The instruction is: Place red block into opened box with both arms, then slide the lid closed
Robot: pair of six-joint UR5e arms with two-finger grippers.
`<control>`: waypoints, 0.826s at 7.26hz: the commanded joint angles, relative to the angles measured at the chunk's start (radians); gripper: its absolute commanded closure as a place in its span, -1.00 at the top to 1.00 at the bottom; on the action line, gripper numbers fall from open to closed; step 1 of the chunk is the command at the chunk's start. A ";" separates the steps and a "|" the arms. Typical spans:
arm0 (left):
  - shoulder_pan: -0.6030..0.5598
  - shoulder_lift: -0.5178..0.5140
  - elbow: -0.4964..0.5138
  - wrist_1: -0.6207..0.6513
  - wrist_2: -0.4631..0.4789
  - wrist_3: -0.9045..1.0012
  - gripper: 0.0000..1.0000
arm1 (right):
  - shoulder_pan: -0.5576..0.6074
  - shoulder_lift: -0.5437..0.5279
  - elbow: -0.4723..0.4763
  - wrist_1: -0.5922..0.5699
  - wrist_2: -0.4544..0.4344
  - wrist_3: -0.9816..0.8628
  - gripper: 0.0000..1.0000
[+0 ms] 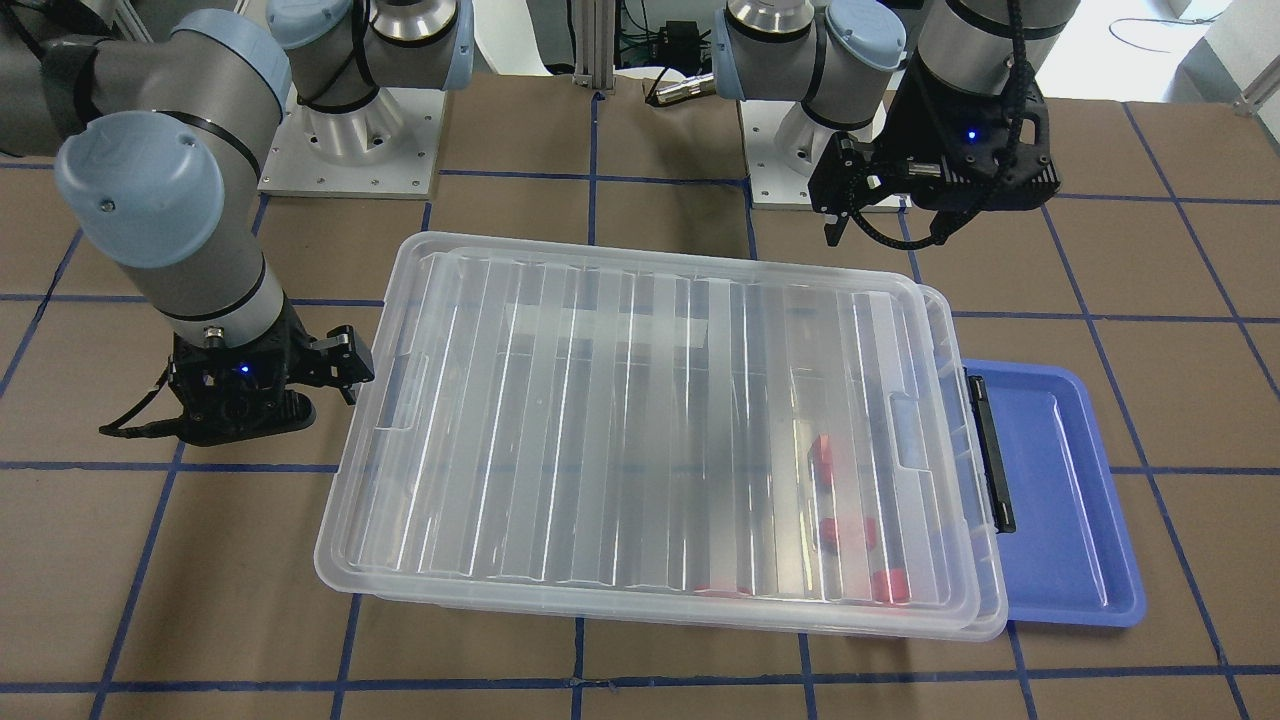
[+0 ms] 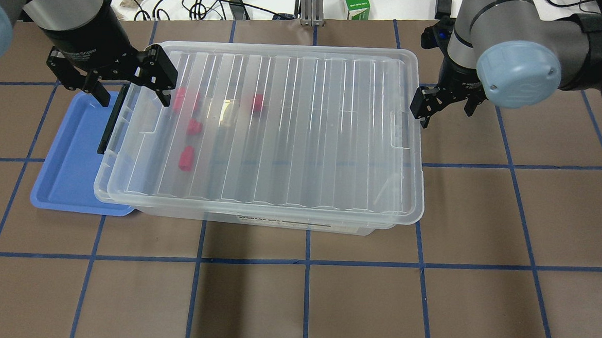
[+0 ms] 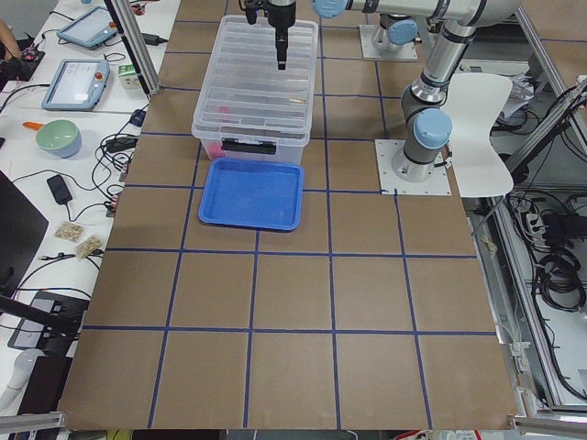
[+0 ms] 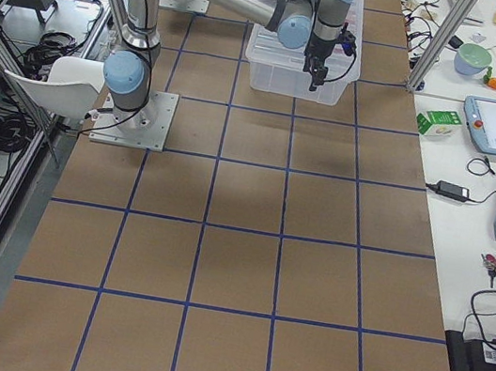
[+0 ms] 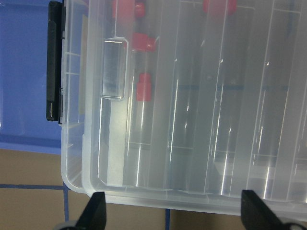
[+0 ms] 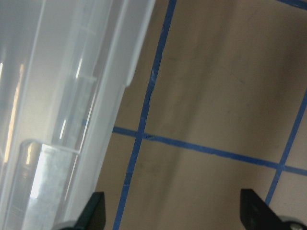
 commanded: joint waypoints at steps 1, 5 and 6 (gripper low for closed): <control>-0.001 0.000 0.001 0.000 0.001 0.000 1.00 | -0.026 -0.003 -0.119 0.097 0.007 0.005 1.00; -0.002 0.000 0.001 -0.002 0.001 -0.011 1.00 | -0.060 -0.049 -0.244 0.339 0.103 0.300 1.00; -0.002 0.000 0.001 0.000 0.001 -0.012 1.00 | -0.058 -0.067 -0.234 0.383 0.128 0.324 1.00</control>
